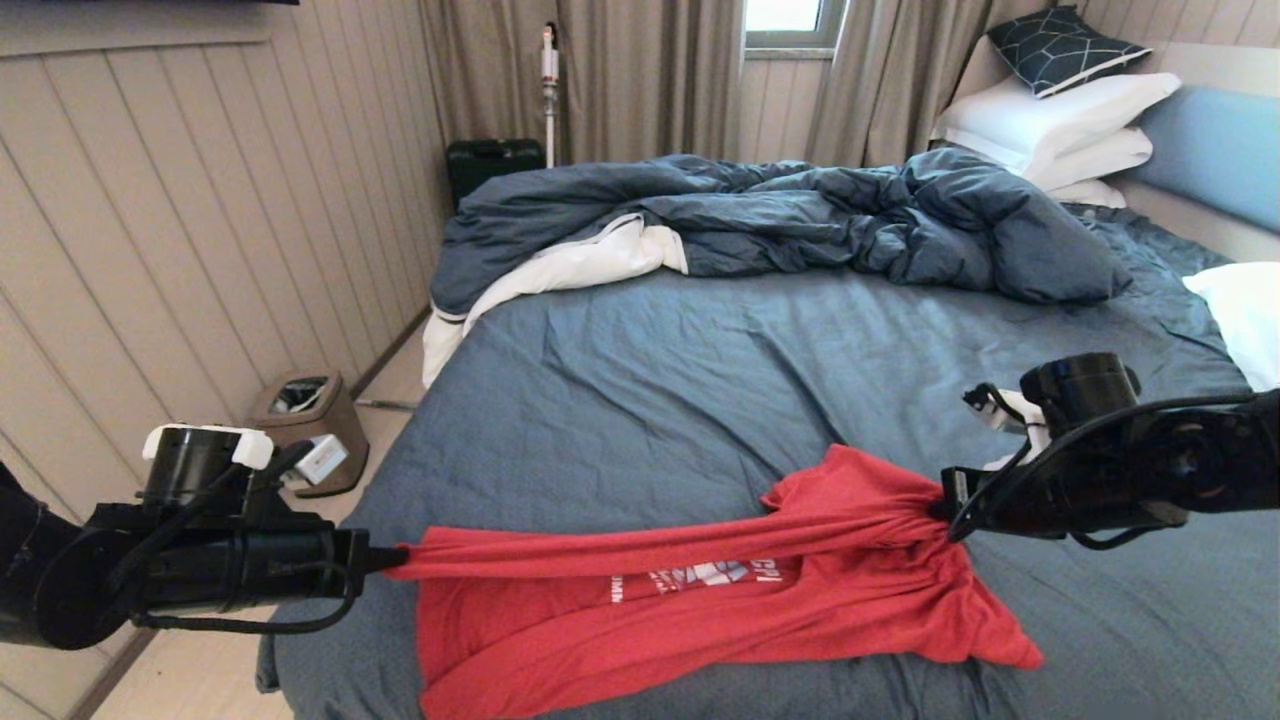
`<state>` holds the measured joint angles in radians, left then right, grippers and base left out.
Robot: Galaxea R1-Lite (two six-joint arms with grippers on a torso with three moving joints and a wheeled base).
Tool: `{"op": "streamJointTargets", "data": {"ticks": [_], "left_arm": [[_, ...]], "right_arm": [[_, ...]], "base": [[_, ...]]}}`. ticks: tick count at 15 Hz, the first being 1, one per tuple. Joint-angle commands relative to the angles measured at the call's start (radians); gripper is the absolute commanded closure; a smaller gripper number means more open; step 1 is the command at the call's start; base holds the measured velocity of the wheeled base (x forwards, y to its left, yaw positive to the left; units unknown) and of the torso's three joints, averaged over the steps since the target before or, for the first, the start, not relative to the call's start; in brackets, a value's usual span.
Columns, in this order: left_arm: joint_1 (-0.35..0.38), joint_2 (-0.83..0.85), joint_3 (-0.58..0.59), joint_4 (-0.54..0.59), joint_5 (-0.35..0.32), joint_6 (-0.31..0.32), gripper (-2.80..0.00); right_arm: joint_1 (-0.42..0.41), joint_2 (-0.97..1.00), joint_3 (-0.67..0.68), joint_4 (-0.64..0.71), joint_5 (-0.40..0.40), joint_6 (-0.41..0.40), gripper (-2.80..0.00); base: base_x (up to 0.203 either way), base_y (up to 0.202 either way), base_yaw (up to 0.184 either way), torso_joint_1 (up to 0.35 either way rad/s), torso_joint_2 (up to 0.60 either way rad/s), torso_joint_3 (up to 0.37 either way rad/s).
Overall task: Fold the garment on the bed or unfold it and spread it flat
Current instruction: Fold the red T-shirt
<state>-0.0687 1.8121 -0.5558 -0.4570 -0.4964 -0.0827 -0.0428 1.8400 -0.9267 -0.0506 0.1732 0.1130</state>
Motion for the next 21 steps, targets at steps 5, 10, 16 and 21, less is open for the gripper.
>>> {"op": "streamJointTargets", "data": {"ticks": [5, 10, 16, 21], "left_arm": [[-0.016, -0.002, 0.066, -0.057, -0.004, 0.002, -2.80], [-0.016, -0.100, 0.089, -0.092, -0.002, -0.003, -2.80], [-0.003, -0.074, -0.131, 0.009, 0.006, -0.054, -2.80], [-0.003, 0.093, -0.298, 0.075, 0.025, -0.074, 0.00]], "right_arm": [[0.001, 0.004, 0.020, -0.014, 0.002, 0.001, -2.80], [0.000, -0.046, 0.014, -0.012, 0.005, 0.001, -2.80], [0.005, -0.024, -0.147, 0.027, 0.005, 0.005, -2.80], [0.013, 0.194, -0.299, 0.040, 0.005, 0.009, 0.00]], "base": [[0.000, 0.000, 0.000, 0.000, 0.00, 0.000], [0.000, 0.000, 0.000, 0.000, 0.00, 0.000], [0.000, 0.000, 0.000, 0.000, 0.00, 0.000], [0.000, 0.000, 0.000, 0.000, 0.00, 0.000]]}}
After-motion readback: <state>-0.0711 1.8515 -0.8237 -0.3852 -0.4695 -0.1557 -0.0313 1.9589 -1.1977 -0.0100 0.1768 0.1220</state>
